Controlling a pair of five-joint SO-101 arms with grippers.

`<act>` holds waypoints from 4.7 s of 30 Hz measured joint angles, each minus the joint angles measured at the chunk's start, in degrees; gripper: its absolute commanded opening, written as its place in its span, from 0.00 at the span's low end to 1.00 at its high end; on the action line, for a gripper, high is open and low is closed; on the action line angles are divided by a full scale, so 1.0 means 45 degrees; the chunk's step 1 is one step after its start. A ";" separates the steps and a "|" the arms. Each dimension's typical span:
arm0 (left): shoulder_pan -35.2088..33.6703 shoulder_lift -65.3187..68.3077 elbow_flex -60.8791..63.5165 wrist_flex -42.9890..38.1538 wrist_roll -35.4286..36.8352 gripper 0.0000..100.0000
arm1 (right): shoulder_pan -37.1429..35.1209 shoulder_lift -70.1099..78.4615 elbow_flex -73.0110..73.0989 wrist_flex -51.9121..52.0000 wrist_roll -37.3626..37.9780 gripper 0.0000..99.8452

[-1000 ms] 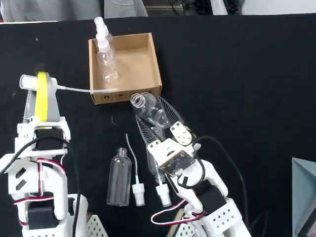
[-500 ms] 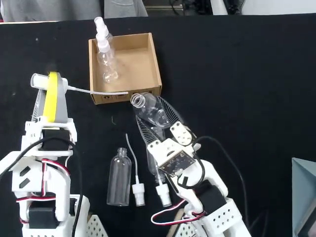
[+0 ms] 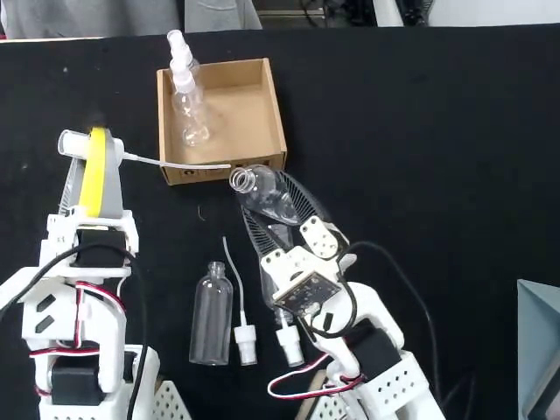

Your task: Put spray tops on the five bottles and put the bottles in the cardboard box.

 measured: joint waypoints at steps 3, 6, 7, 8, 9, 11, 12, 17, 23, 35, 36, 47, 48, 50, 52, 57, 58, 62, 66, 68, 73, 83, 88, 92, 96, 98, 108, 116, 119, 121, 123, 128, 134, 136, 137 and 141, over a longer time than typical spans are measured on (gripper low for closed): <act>0.0000 0.0000 0.0000 0.0000 0.0000 0.03 | 0.0000 0.0000 0.0000 0.0000 0.0000 0.05; 0.0000 0.0000 0.0000 0.0000 0.0000 0.03 | 0.0000 0.0000 0.0000 0.0000 0.0000 0.05; 0.0000 0.0000 0.0000 0.0000 0.0000 0.03 | 0.0000 0.0000 0.0000 0.0000 0.0000 0.05; 0.0000 0.0020 -0.0059 0.0000 0.0000 0.03 | 0.0000 0.0000 0.0000 0.0000 0.0000 0.05; 0.0000 0.0117 -0.0215 0.0000 0.0000 0.03 | 0.0000 0.0000 0.0000 0.0000 0.0000 0.05; 0.0000 0.0000 -0.0410 0.0000 0.0000 0.03 | 0.0000 0.0000 0.0000 0.0000 0.0000 0.05; 0.0000 0.0000 -0.0508 0.0000 0.0000 0.03 | 0.0000 0.0000 0.0000 0.0000 0.0000 0.05; 0.0000 0.0000 -0.0606 0.0000 0.0000 0.03 | 0.0000 0.0000 0.0000 0.0000 0.0000 0.05; 0.0000 0.0000 -0.0625 0.0000 0.0000 0.03 | 0.0000 0.0000 0.0000 0.0000 0.0000 0.05; 0.0000 0.0000 -0.0625 0.0645 0.0000 0.03 | 0.0000 0.0000 0.0000 0.0000 0.0000 0.05; 0.0000 0.0000 -0.0625 0.0645 0.0000 0.03 | 0.0000 0.0000 0.0000 0.0000 0.0000 0.05; 0.0703 0.0000 -0.0977 0.0645 0.0000 0.03 | 0.0000 0.0000 0.0000 0.0000 0.0000 0.05; 0.0703 0.0000 -0.0977 0.0645 0.0000 0.03 | 0.0000 0.0000 0.0000 0.0000 0.0000 0.05; 0.0723 0.0000 -0.0977 0.0645 0.0000 0.03 | 0.0000 0.0000 0.0000 0.0000 0.0000 0.05; 0.0723 0.0000 -0.0977 0.0645 0.0000 0.03 | 0.0000 0.0000 0.0000 0.0000 0.0000 0.05; 0.0723 0.0000 -0.0977 0.0742 0.0000 0.03 | 0.0000 0.0000 0.0000 0.0000 0.0000 0.05; 0.0703 0.0000 -0.1035 0.0938 0.0000 0.03 | 0.0000 0.0000 0.0000 0.0000 0.0000 0.05; 0.0840 0.0000 -0.1172 0.1739 0.0000 0.03 | 0.0000 0.0000 0.0000 0.0000 0.0000 0.05; 0.0821 0.0000 -0.1172 0.1954 0.0000 0.03 | 0.0000 0.0000 0.0000 0.0000 0.0000 0.05; 0.0821 0.0000 -0.1172 0.1954 0.0000 0.03 | 0.0000 0.0000 0.0000 0.0000 0.0000 0.05; 0.0821 0.0000 -0.1172 0.1954 0.0000 0.03 | 0.0000 0.0000 0.0000 0.0000 0.0000 0.05; 0.0821 0.0000 -0.1172 0.1797 0.0020 0.03 | -0.0332 0.0000 0.0000 0.0000 0.0000 0.05; 0.0821 0.0000 -0.0293 0.0586 0.0020 0.03 | -0.0430 0.0000 0.0000 0.0000 0.0000 0.05; 0.0840 0.0000 0.0020 0.0078 0.0020 0.03 | -0.0430 0.0000 0.0000 0.0000 0.0000 0.05; 0.1504 0.0000 0.0020 0.0039 0.0020 0.03 | -0.0430 0.0000 0.0000 0.0000 0.0000 0.05; 0.2012 0.0000 0.0098 0.0039 -0.0117 0.03 | -0.0430 0.0000 0.0000 0.0000 0.0000 0.05; 0.3556 0.0078 0.0684 0.0039 -0.1035 0.03 | -0.0430 0.0000 0.0000 0.0000 0.0000 0.05; 0.4298 0.0117 0.1231 0.0039 -0.1153 0.03 | -0.0449 0.0000 0.0000 0.0000 0.0020 0.05; 0.4611 0.0137 0.1289 0.0039 -0.1485 0.03 | -0.0469 0.0000 0.0000 0.0000 0.0020 0.05; 0.4786 0.0117 0.1289 0.0039 -0.1602 0.03 | -0.0469 0.0000 0.0000 0.0000 0.0020 0.05; 0.4962 0.0117 0.1289 0.0039 -0.1680 0.03 | -0.0469 0.0000 0.0000 0.0000 0.0020 0.05; 0.5314 0.0137 0.1641 0.0020 -0.1700 0.03 | -0.0469 0.0000 0.0000 0.0000 0.0000 0.05; 0.5372 0.0137 0.1778 0.0020 -0.1700 0.03 | -0.0488 0.0000 0.0000 0.0000 0.0000 0.05; 0.5372 0.0137 0.1817 0.0020 -0.1700 0.03 | -0.0508 0.0000 0.0000 0.0000 0.0000 0.05; 0.5372 0.0117 0.1934 0.0020 -0.1719 0.03 | -0.0508 0.0000 0.0000 0.0000 0.0000 0.05; 0.5411 0.0156 0.2129 0.0020 -0.2227 0.03 | -0.0508 0.0000 0.0000 0.0000 0.0000 0.05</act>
